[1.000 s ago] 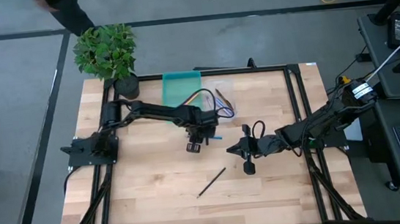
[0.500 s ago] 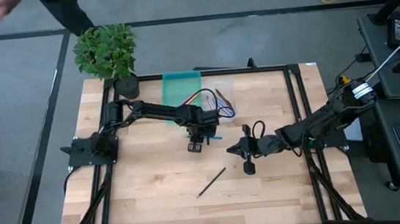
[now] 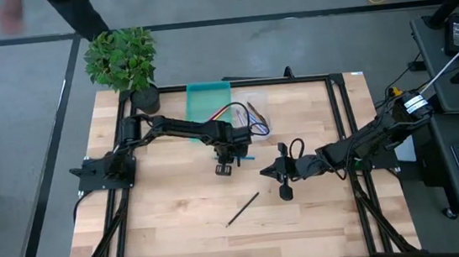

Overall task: Sort pens & pencils
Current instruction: Put the blue pencil into the blue bin

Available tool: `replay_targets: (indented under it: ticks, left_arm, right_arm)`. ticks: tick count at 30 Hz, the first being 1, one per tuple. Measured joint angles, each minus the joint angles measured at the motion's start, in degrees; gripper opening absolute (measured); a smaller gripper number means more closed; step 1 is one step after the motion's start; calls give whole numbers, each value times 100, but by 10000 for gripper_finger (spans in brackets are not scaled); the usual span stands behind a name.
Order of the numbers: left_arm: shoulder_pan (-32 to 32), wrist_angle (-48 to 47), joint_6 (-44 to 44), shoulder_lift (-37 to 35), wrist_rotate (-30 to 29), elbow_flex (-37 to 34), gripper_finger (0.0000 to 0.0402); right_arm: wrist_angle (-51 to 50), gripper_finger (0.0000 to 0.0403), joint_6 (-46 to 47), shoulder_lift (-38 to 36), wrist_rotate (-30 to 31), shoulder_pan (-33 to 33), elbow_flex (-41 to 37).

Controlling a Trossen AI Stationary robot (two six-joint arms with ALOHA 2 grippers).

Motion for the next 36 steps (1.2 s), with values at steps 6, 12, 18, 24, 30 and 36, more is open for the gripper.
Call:
replay_targets:
  ticks: [6,12,18,24,30,36]
  left_arm:
    - [0,-11,-88,-2,9,0,10]
    - [0,-11,-98,-2,2,0,7]
    - [-2,-11,-66,-3,-2,0,4]
    - [2,-10,-52,-4,140,0,2]
    - [-11,-7,98,-4,127,0,2]
    - [-11,-66,165,-7,142,0,1]
  right_arm:
    - [0,23,0,0,2,2,0]
    - [0,23,0,0,-1,2,0]
    - [0,23,-2,0,-140,1,0]
    - [0,23,13,0,-250,2,0]
    - [0,23,13,0,-248,2,0]
    - [-2,23,13,0,-248,2,0]
